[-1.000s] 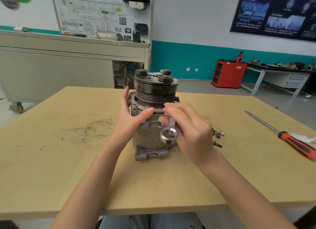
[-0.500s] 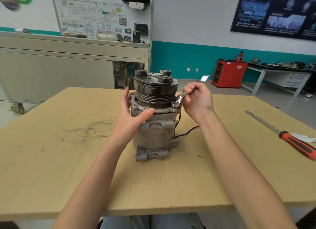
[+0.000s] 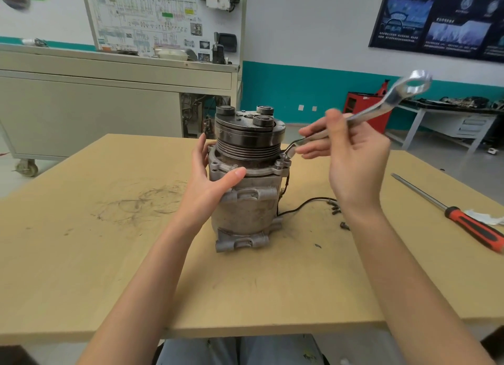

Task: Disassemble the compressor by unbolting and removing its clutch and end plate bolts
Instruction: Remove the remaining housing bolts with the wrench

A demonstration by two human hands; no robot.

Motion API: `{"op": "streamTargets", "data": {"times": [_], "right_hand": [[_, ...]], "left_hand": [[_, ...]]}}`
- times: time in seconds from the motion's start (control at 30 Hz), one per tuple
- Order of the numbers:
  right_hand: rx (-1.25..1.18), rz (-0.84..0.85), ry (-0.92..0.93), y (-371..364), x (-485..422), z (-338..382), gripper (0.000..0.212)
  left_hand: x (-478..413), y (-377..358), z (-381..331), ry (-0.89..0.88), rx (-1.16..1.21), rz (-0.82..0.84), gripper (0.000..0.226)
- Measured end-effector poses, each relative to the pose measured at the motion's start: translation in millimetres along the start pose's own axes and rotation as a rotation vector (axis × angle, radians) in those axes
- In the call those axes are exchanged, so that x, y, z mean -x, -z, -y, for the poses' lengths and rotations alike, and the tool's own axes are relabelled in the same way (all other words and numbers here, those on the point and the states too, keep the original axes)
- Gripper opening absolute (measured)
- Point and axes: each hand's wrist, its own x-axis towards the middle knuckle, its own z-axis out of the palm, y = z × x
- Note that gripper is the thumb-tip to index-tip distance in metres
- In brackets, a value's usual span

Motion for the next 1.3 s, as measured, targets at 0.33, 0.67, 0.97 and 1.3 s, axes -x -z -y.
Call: {"op": "streamTargets", "data": {"times": [0.33, 0.67, 0.97, 1.3], "right_hand": [[0.541, 0.107, 0.683, -18, 43, -3, 0.014], [-0.47, -0.006, -0.269, 8, 21, -33, 0.032], [-0.782, 0.306, -0.861, -19, -44, -79, 0.039], [-0.416, -0.028, -0.448, 15, -29, -37, 0.042]], "left_hand": [[-2, 0, 5, -0.029, 0.002, 0.004, 0.109], [0, 0, -1, 0.005, -0.003, 0.006, 0.116], [1, 0, 0, 0.01, -0.011, 0.0, 0.116], [0, 0, 2, 0.004, -0.004, -0.004, 0.116]]}}
